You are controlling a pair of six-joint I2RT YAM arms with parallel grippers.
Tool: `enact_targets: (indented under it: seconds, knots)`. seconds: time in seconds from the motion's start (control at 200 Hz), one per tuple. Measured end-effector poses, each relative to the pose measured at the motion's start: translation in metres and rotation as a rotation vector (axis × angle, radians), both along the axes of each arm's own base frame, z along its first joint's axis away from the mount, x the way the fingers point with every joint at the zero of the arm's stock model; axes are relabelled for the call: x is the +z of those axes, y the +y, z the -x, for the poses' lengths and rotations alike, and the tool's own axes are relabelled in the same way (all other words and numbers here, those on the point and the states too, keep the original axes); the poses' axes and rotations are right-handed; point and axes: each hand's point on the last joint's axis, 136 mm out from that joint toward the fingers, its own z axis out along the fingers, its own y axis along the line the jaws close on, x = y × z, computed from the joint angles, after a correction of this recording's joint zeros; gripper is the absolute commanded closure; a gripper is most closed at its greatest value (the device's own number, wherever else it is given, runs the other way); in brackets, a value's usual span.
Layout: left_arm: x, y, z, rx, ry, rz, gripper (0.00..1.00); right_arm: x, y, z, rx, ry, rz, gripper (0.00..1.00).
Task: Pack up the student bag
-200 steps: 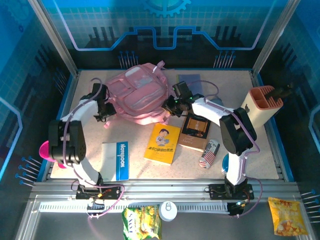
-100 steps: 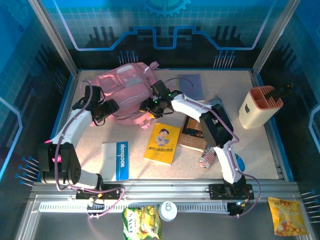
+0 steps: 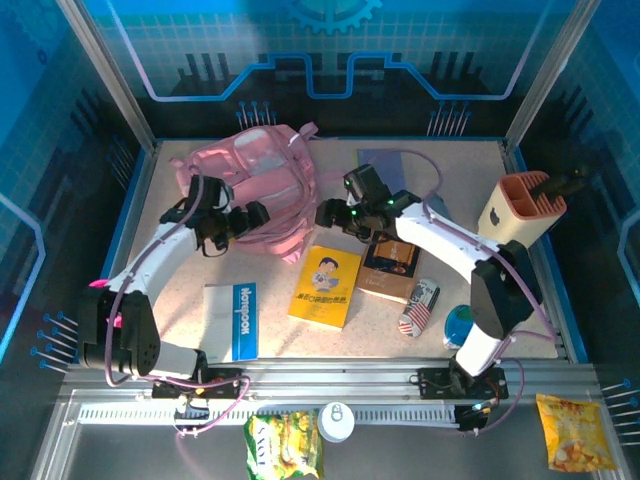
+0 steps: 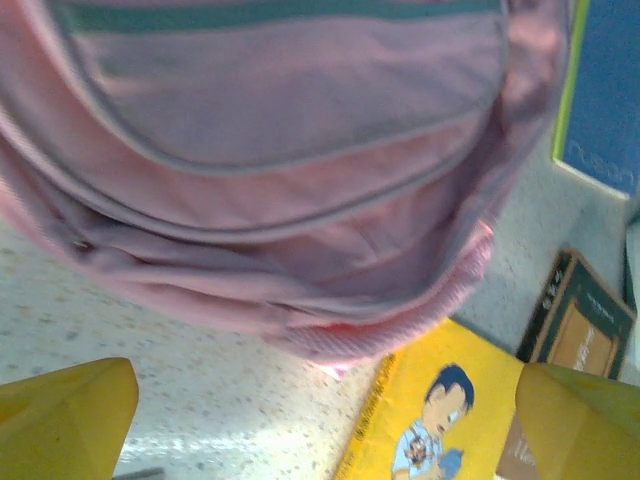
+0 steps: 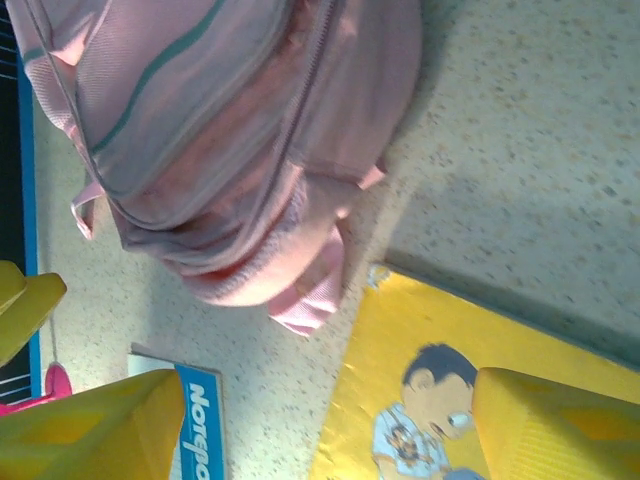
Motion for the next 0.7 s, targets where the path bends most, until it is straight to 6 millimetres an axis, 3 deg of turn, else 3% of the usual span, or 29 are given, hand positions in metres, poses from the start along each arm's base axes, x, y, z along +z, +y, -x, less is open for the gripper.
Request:
enact_targets:
  seconds: [0.17, 0.285, 0.465, 0.625, 0.7]
  knots:
    - [-0.018, -0.041, 0.023, -0.090, 0.047, 0.015, 0.02, -0.050, -0.016, 0.025, -0.002, 0.104, 0.063, 0.37]
    - [-0.038, -0.064, 0.044, -0.114, 0.102, 0.029, 0.03, -0.076, -0.017, 0.037, 0.007, 0.171, 0.073, 0.40]
    - [-0.058, -0.090, 0.069, -0.131, 0.156, 0.056, 0.03, -0.096, -0.014, 0.037, 0.005, 0.207, 0.079, 0.41]
    - [-0.062, -0.104, 0.076, -0.142, 0.171, 0.069, 0.05, -0.117, -0.018, 0.036, -0.007, 0.240, 0.123, 0.41]
    - [-0.067, -0.110, 0.078, -0.148, 0.187, 0.069, 0.06, -0.115, -0.016, 0.031, -0.006, 0.234, 0.121, 0.41]
